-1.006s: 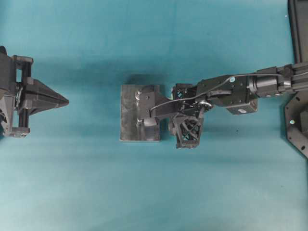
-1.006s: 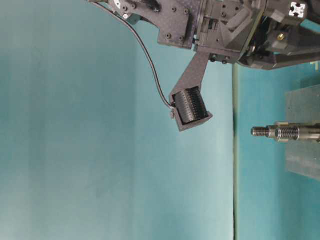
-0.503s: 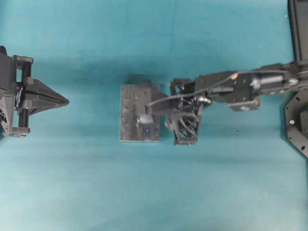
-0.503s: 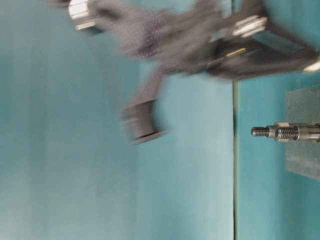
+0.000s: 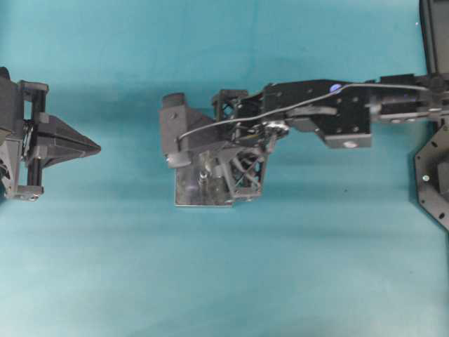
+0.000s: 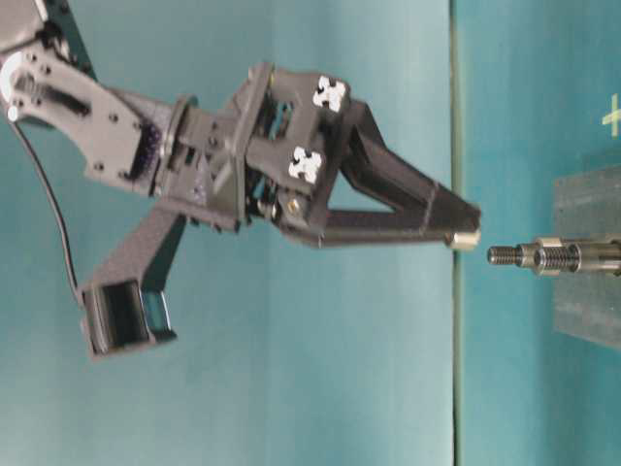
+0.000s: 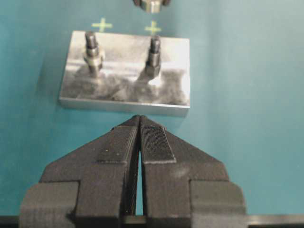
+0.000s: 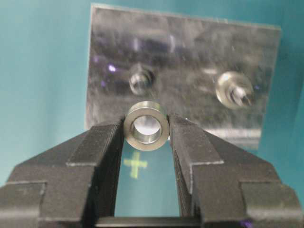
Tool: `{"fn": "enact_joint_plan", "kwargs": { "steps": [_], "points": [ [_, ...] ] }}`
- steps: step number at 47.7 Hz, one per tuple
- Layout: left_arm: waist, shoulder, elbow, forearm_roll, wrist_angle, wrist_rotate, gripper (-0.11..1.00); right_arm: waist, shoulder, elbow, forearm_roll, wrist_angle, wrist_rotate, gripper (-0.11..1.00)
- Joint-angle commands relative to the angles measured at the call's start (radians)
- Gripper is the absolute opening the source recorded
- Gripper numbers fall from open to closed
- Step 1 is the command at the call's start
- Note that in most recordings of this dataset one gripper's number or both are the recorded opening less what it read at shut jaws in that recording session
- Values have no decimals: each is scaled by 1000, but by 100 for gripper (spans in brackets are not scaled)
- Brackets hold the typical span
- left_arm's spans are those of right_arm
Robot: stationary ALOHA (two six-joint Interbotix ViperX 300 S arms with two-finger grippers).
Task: Insert the washer onto the shaft.
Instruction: 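Carry the washer over the lower shaft and lower it onto the shaft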
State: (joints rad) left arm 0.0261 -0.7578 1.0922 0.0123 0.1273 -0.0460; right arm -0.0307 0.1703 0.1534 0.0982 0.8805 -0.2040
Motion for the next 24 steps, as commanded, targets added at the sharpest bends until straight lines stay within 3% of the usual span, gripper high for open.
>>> {"fn": "enact_joint_plan", "kwargs": {
  "steps": [1, 24],
  "points": [
    [0, 0, -26, 3, -6, -3, 0, 12, -8, -32, -2, -2, 3, 33],
    [0, -3, -23, 3, -6, -3, 0, 18, 61, -64, -8, -17, -12, 33]
  ]
}}
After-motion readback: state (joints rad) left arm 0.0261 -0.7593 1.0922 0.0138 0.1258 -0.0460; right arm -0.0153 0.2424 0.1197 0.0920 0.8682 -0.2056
